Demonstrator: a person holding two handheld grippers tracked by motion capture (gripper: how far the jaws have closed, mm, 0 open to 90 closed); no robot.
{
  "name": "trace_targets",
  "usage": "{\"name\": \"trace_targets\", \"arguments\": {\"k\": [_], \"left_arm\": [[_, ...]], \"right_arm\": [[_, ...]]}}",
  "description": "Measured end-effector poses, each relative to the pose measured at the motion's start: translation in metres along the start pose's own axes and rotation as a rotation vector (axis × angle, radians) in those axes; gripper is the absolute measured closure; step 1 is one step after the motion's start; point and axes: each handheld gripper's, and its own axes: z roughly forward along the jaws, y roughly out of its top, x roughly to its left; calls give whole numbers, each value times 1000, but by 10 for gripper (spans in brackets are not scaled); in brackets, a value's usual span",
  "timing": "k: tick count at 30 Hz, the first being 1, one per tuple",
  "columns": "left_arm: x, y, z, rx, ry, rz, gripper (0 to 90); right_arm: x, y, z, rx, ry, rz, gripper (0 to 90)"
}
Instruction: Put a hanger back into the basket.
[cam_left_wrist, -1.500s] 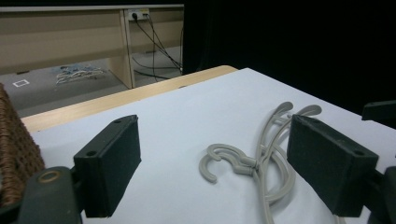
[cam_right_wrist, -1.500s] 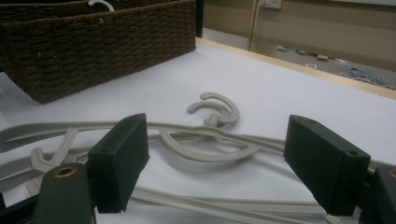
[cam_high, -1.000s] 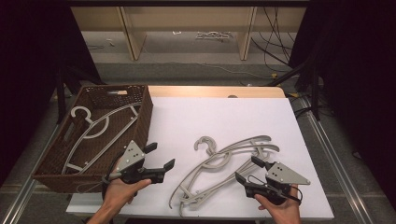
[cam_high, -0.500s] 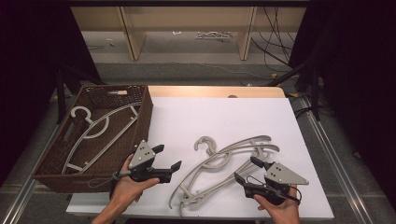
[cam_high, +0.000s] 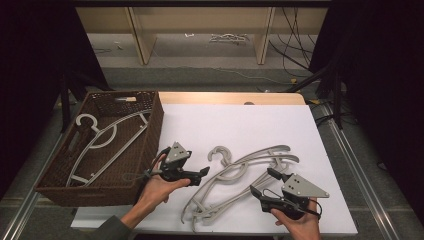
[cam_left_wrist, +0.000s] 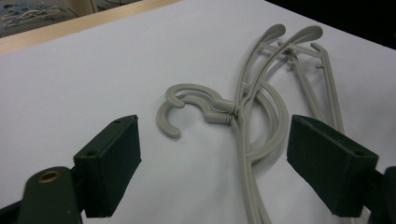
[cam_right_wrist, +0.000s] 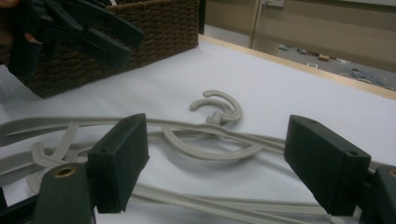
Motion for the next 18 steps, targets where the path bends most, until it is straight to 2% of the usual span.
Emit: {"name": "trace_targets", "arguments": {"k": [2,4,5,6,8,13,15,18], "left_arm": [[-2,3,8,26,4,28,183],[-5,5,18,52,-4,24,186],[-7,6,22,64,-14,34,191],[-8,7,26,80,-15,44,197],[-12,9,34,93,-17,60,197],[-14,14,51,158,-38,58,227],[-14,16,56,169,-29,41,242],[-15,19,63,198,-40,41,257]], "right_arm": [[0,0,1,-12,7,4,229],[0,-1,1,-7,7,2,230],[0,0,0,3,4,2,231],[0,0,1,-11,8,5,231],[2,0,-1,13,11,17,231],[0,0,0,1,5,1,231],[0,0,0,0,6,1,232],[2,0,-1,11,12,15,232]]}}
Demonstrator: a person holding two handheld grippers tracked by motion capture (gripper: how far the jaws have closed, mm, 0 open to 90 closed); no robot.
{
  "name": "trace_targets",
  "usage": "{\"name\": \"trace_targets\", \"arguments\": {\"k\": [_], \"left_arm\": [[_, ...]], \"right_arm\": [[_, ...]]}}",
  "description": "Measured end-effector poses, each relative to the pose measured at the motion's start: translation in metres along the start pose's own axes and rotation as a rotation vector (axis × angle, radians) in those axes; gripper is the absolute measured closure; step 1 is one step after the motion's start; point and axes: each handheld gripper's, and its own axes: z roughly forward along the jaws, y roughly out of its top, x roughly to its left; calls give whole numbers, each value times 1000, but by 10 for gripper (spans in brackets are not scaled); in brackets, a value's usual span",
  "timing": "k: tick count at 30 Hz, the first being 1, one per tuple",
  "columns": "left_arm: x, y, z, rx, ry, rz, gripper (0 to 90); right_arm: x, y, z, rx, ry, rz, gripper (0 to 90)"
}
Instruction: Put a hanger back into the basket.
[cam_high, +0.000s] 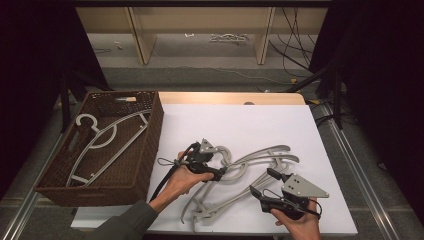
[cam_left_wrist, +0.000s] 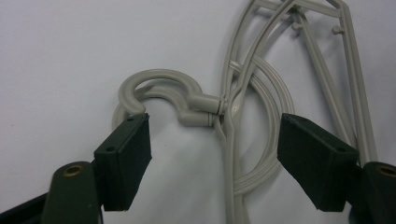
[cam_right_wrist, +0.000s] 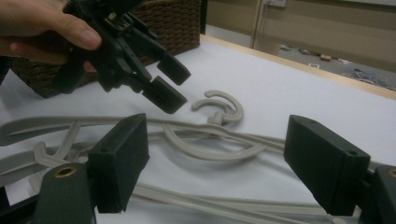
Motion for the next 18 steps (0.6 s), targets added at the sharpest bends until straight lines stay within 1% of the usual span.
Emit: {"name": "trace_targets", "arguments": {"k": [2,3,4,5,6,7,8,9,10,11,13,14,15,16,17,18], "left_arm": [[-1,2,4,22,-4,4,260],[-1,2,6,24,3,6,268],[-1,3,9,28,0,9,279],[-1,4,11,35,-3,5,283],[-1,5,12,45,0,14,287],[-1,5,13,63,-4,24,296],[-1,6,15,68,-2,22,307],[-1,6,17,69,-3,21,321],[-1,6,18,81,-2,28,333],[-1,6,19,98,-6,46,356],[-2,6,23,109,-8,49,396],[-2,7,24,114,-16,42,405],[-1,8,25,127,-19,48,435],[0,8,27,128,-24,47,461],[-1,9,28,136,-19,44,467],[-1,10,29,149,-29,47,489]], "right_arm": [[-1,0,1,-8,-2,-10,232],[0,0,0,0,3,-1,232],[-1,0,0,-11,-1,-16,233],[-1,0,2,-26,4,-16,233],[0,0,2,-25,7,-11,233],[1,0,2,-13,16,6,233],[1,0,2,-13,16,3,233],[0,0,1,-16,10,-8,233],[0,1,1,-13,0,-17,233],[-1,1,1,-14,0,-18,233],[0,0,0,-13,1,-18,234],[-1,0,0,-13,1,-20,234],[-1,1,1,-13,0,-20,234],[0,1,1,-9,4,-13,234],[1,0,2,-13,18,4,234],[1,0,2,-11,18,2,234]]}}
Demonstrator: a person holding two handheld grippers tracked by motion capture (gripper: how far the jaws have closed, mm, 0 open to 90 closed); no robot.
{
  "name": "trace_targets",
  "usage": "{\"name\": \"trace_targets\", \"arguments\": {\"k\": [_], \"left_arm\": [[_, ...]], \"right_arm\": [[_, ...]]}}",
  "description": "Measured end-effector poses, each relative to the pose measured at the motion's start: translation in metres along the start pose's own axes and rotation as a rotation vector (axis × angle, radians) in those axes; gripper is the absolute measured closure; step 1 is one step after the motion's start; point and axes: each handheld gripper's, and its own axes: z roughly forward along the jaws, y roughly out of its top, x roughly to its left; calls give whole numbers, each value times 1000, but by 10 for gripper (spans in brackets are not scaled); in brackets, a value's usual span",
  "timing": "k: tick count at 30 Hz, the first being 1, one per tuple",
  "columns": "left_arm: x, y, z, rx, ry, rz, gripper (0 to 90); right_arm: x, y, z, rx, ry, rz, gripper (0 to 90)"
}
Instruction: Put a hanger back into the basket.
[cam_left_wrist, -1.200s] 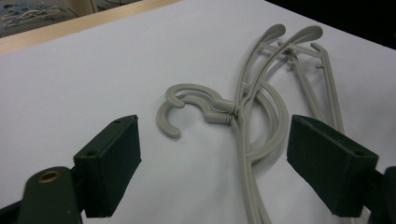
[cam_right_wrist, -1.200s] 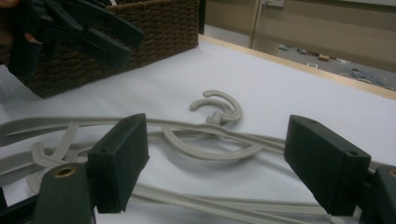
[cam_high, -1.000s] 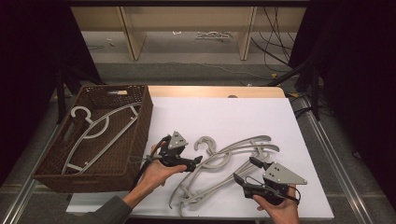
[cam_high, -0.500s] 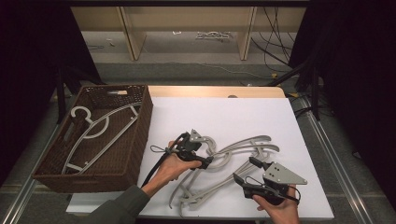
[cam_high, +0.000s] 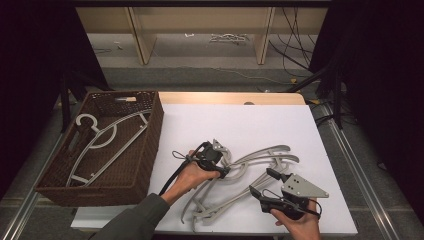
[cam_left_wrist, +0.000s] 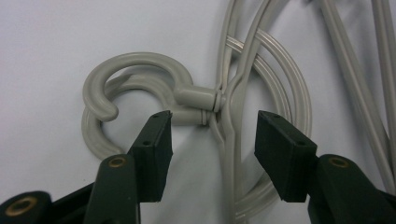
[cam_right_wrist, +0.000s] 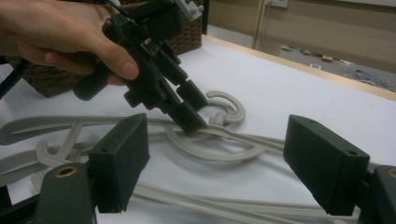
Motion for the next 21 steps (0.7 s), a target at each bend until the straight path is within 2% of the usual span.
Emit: {"name": "trace_targets", "arguments": {"k": [3,6,7,8,10,13,16,18,21], "left_arm": [[-1,2,4,12,0,5,527],[-1,2,8,31,-1,2,553],[-1,2,9,37,2,7,567],[0,2,9,63,-3,21,571],[-1,2,13,56,13,9,578],[-2,2,15,83,13,34,601],[-6,5,17,95,36,63,622],[-7,7,17,109,38,62,642],[-8,10,17,119,39,83,690]], "right_arm": [[0,1,-1,13,-11,-7,235],[1,0,0,2,5,-1,239],[0,1,0,-6,-3,-19,239],[-1,1,0,-12,-6,-28,239],[-1,1,-1,0,-13,-29,239],[-1,1,-1,-1,-11,-30,239],[0,1,-1,-1,-11,-30,240],[0,1,0,0,-10,-29,240],[0,1,-1,2,-10,-34,240]]}}
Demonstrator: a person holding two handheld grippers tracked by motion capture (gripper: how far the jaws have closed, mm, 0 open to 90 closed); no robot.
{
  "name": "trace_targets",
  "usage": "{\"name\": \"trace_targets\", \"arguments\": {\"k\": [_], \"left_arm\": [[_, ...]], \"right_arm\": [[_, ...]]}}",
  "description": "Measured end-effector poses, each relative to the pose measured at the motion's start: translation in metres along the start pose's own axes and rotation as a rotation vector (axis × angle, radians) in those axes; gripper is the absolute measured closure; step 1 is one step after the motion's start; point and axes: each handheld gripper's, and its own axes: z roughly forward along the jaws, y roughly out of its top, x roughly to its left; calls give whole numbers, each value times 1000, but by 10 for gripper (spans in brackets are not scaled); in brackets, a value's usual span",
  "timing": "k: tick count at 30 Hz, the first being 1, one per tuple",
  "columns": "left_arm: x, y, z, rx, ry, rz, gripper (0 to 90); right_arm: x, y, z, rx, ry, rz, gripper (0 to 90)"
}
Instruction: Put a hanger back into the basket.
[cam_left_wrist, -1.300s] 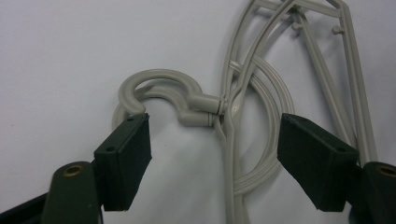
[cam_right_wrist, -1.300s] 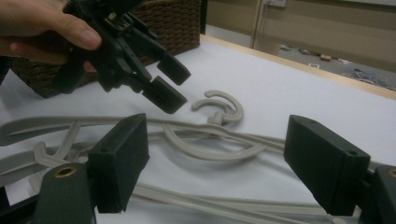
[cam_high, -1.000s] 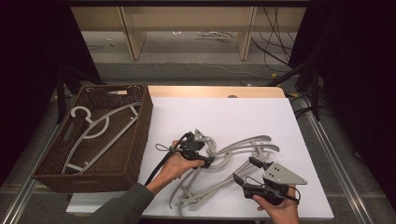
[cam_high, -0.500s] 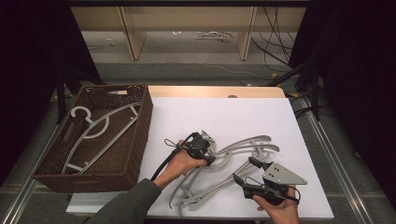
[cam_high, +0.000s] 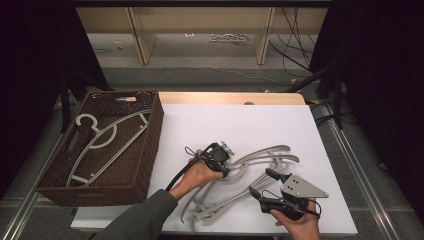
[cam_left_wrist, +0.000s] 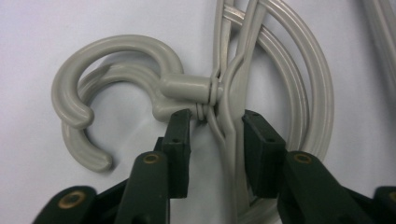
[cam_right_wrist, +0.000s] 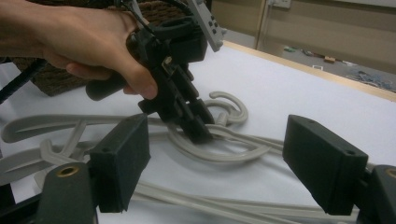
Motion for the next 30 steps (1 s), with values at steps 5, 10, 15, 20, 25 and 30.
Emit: {"name": "trace_targets", "arguments": {"k": [5,10,15,20,25,30], "left_arm": [[5,1,-1,8,-34,-48,721],[10,-1,-4,-23,-84,-82,792],[18,-1,-6,-38,-113,-113,802],[20,0,-16,-73,-123,-110,805],[25,0,-31,-134,-127,-114,811],[25,-1,-42,-201,-110,-129,814]], "right_arm": [[0,0,0,0,4,-2,243],[0,0,0,-7,1,0,243],[0,0,0,-6,2,0,242],[-1,-1,1,-14,8,5,242],[-1,0,0,-7,5,1,242],[-1,0,1,-12,5,0,242]]}}
